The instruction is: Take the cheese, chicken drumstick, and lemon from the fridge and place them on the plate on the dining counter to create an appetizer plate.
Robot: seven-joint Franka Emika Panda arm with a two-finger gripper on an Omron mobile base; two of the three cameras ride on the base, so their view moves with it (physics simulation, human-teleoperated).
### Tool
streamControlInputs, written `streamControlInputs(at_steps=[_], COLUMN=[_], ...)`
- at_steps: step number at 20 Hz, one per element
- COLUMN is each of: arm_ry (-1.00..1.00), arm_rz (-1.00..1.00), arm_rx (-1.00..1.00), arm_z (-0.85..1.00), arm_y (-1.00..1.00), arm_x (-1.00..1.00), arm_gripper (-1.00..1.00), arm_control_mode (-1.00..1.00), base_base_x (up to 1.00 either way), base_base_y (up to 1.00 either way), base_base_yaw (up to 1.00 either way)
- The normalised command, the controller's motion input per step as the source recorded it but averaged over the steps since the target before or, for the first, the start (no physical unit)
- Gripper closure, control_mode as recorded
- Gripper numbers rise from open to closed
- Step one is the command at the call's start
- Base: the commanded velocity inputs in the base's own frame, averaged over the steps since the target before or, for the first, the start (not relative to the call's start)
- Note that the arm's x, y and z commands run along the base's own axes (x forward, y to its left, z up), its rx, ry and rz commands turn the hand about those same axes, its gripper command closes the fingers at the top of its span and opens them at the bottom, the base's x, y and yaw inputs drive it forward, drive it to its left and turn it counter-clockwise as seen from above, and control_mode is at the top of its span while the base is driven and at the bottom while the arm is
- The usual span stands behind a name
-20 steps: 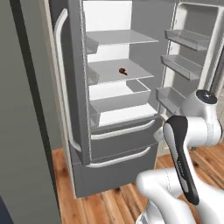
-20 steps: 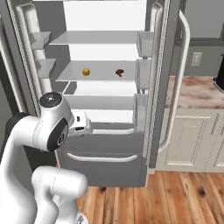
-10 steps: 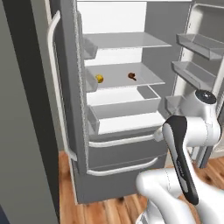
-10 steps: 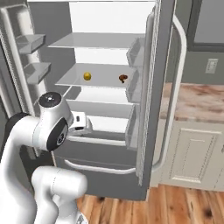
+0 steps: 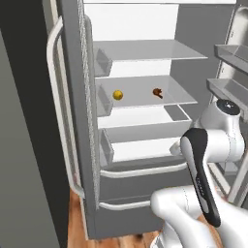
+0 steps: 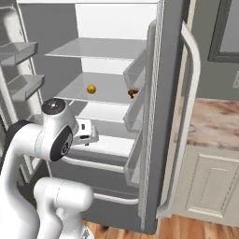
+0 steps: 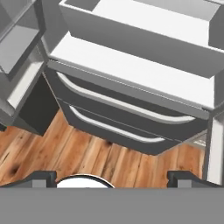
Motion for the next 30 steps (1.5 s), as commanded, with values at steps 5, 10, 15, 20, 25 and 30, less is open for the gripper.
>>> streamControlInputs(at_steps=[5,10,15,20,25,30], arm_ry=[0.00,0.00,0.00,0.00,0.00,0.00], arm_rz=[0.00,0.00,0.00,0.00,0.00,0.00], arm_rx=[0.00,0.00,0.00,0.00,0.00,0.00], arm_z=[0.00,0.00,0.00,0.00,0.00,0.00], arm_y=[0.00,0.00,0.00,0.00,0.00,0.00], arm_x=[0.00,0.00,0.00,0.00,0.00,0.00], arm_gripper=[-1.00,-1.00,-1.00,-1.00,-1.00,-1.00], arm_control_mode=[1.00,1.00,1.00,1.00,1.00,1.00], base_base_x=[0.62,0.44,0.20,0.05,0.04,0.15], base_base_y=[-0.22,-0.36,-0.30,-0.08,0.00,0.00], base_base_yaw=[0.16,0.11,0.01,-0.05,-0.19,-0.22])
